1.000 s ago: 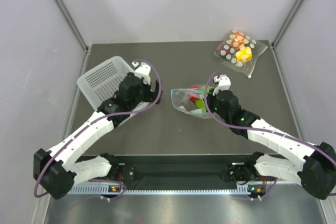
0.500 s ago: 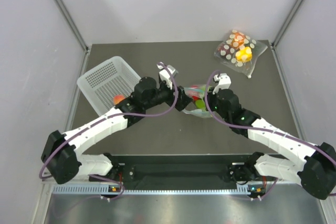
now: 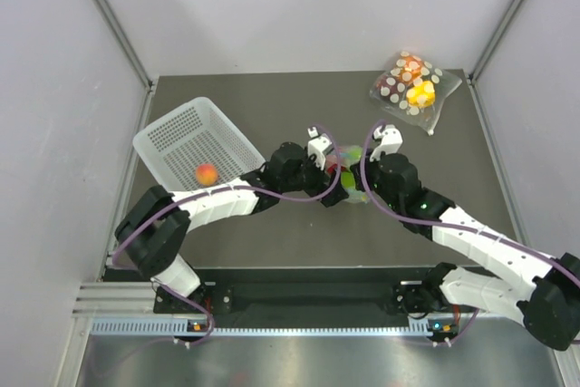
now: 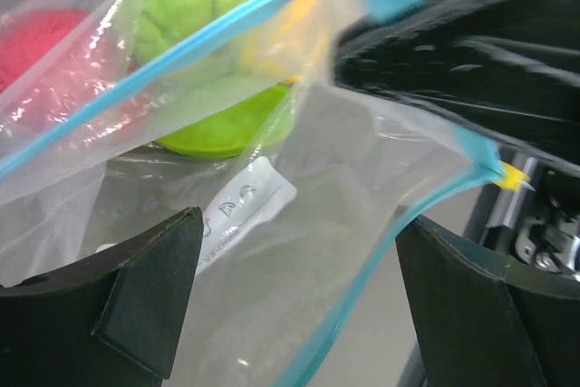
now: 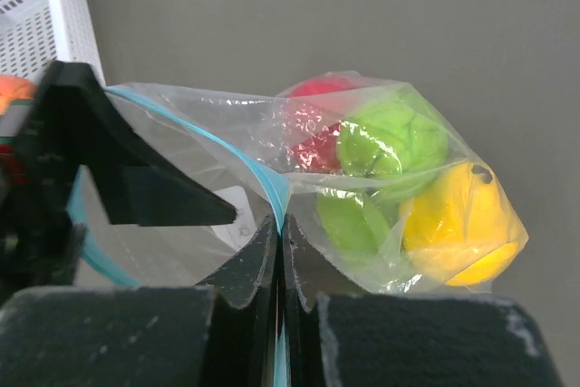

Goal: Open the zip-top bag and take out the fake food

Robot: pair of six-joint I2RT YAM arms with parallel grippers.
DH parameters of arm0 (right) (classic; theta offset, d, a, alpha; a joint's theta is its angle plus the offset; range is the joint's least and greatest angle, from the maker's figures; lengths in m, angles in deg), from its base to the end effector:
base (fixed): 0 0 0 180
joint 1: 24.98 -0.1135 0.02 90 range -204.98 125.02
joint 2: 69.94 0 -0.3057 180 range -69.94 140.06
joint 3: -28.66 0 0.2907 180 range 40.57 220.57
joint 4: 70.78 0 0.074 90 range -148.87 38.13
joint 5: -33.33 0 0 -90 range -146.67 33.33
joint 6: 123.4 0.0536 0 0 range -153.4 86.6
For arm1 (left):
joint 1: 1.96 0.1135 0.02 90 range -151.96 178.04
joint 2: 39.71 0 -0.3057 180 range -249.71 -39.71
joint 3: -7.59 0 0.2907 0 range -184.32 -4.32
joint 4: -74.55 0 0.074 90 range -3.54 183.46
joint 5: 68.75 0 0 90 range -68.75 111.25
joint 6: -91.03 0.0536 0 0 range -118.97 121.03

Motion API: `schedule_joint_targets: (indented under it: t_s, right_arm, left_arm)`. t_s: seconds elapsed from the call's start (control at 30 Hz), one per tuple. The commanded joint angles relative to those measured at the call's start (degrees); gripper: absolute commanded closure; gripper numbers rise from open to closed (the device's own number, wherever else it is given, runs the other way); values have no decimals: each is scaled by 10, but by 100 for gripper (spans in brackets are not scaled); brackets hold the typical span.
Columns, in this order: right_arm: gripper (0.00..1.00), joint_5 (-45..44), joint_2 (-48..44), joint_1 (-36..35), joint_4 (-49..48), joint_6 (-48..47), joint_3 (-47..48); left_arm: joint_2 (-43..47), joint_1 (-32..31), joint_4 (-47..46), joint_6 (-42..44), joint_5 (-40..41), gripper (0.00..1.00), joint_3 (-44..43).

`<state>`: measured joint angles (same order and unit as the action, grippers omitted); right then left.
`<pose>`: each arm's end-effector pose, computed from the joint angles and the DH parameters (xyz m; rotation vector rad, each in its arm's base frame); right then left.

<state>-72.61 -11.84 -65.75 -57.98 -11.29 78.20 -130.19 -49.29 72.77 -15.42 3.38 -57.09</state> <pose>0.2087 0.1605 0.2840 -0.1321 1.9519 0.4608 0.2580 -0.3041 0.2418 0.7686 1.9747 -1.0043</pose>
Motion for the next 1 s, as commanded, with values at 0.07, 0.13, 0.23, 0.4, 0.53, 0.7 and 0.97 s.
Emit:
schedule_joint_targets:
  t_s: [0.07, 0.13, 0.23, 0.4, 0.53, 0.7, 0.97]
  right_arm:
    - [100, 18, -28, -10, 6, 7, 25]
    - [100, 23, -34, -10, 9, 7, 25]
    - [100, 37, -43, -11, 15, 7, 23]
    - [100, 50, -49, -11, 18, 14, 14]
    - [100, 28, -54, -11, 28, 12, 8]
    - [63, -40, -70, -10, 61, -7, 24]
    - [23, -80, -133, 32, 83, -35, 54]
  left_arm:
    - [-27, -1, -93, -6, 24, 10, -20]
    - [-43, -2, -98, -6, 41, 10, -26]
    - [-66, -2, -118, -9, 50, 8, -29]
    - [-101, -13, -144, -12, 61, 8, -39]
    - [-116, -21, -149, -11, 71, 7, -49]
    - [-126, -22, -150, -7, 81, 7, -44]
    - [-132, -22, -145, 3, 91, 6, -43]
